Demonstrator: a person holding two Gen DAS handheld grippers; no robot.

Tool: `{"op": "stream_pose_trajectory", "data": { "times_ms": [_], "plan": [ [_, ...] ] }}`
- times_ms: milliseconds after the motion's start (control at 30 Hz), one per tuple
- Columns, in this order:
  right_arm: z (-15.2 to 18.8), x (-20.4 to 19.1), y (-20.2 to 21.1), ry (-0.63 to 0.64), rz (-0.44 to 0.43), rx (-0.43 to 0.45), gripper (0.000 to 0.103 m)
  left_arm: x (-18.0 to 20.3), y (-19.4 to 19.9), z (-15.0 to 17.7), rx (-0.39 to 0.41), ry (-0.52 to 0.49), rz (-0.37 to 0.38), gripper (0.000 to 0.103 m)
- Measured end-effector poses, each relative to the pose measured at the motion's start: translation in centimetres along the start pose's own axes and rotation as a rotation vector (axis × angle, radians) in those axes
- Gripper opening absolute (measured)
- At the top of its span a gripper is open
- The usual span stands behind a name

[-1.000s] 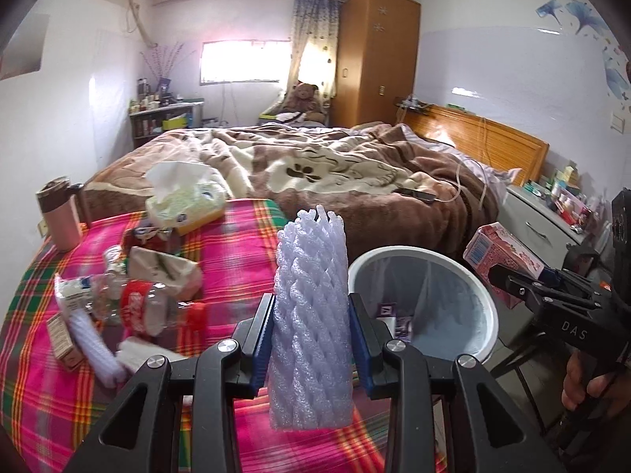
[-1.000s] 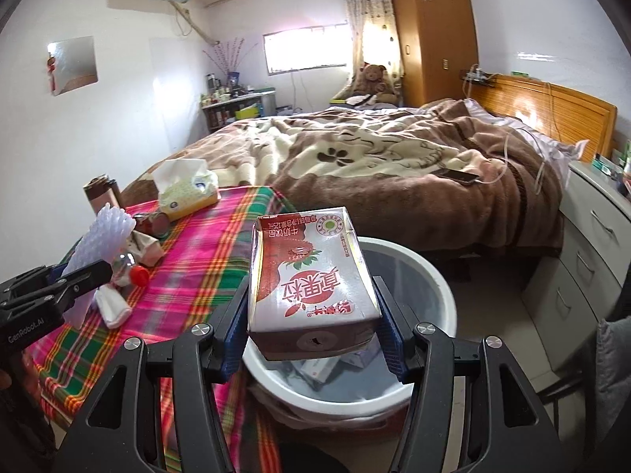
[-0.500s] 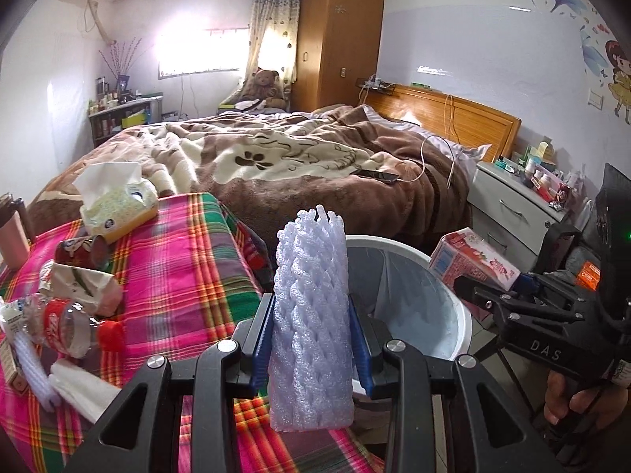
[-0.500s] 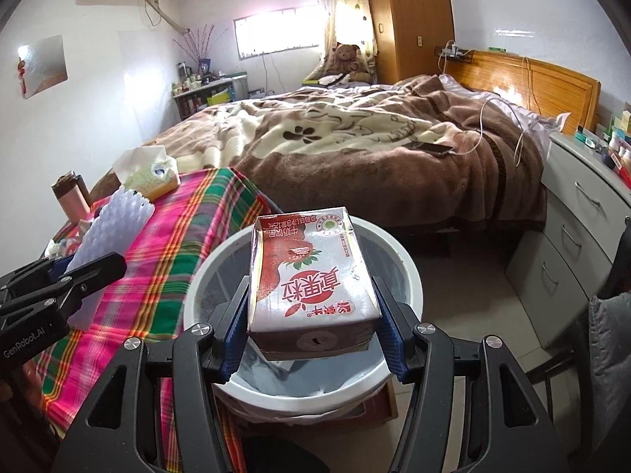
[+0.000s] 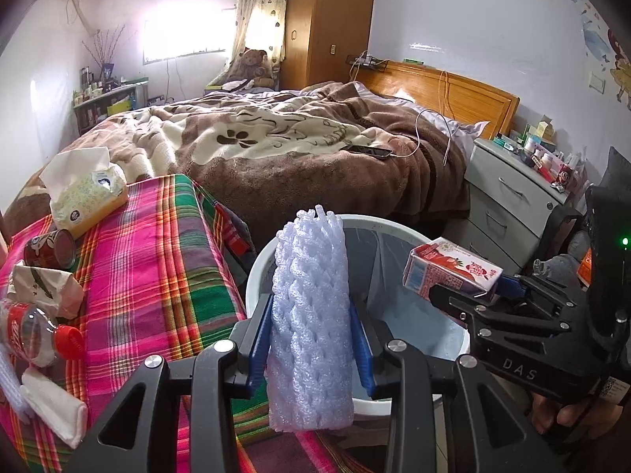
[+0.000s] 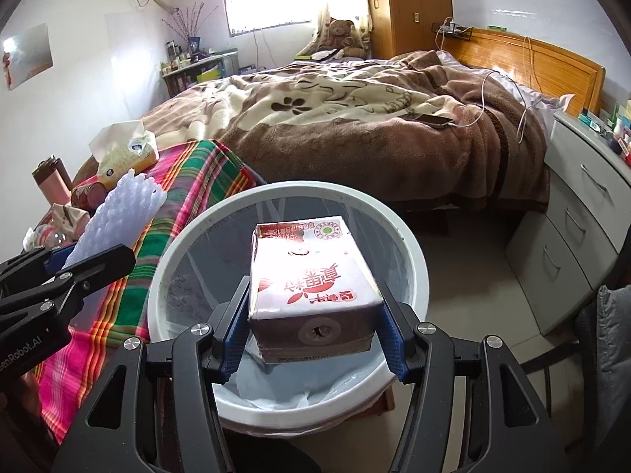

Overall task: Collect trash
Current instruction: 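Open the right tool over the bin while the left releases the foam sleeve into it, then move both tools back over the remaining trash on the bed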

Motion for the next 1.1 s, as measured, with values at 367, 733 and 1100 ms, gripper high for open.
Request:
{"op": "stream_pose_trajectory", "data": {
  "times_ms": [367, 733, 1100],
  "plan": [
    [0.1, -0.1, 0.0, -0.006, 0.015, 0.003, 0.073, -1.8, 0.2, 0.0, 0.005, 0.040, -0.010, 0.065],
    [-0.4, -1.7, 0.9, 0.005, -0.003, 0.035, 0.073, -3.7, 2.4, 0.6, 0.028, 0.073, -0.033, 0.065],
    [-0.6, -4.9, 1.9, 0.035, -0.057, 0.074, 0.073, -7.1, 6.1, 1.5, 0.072, 0.117, -0.089, 0.065]
  ]
}}
Point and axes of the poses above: each gripper's, at about its wrist camera, not at the fingertips, and y roughly against the way its jaws point, x to its right, z to its underside, the point moved 4 cm from there along -y, roughly the way its jaws point, and after that the axes turned 2 degrees about -z, right-handed, at the moved point
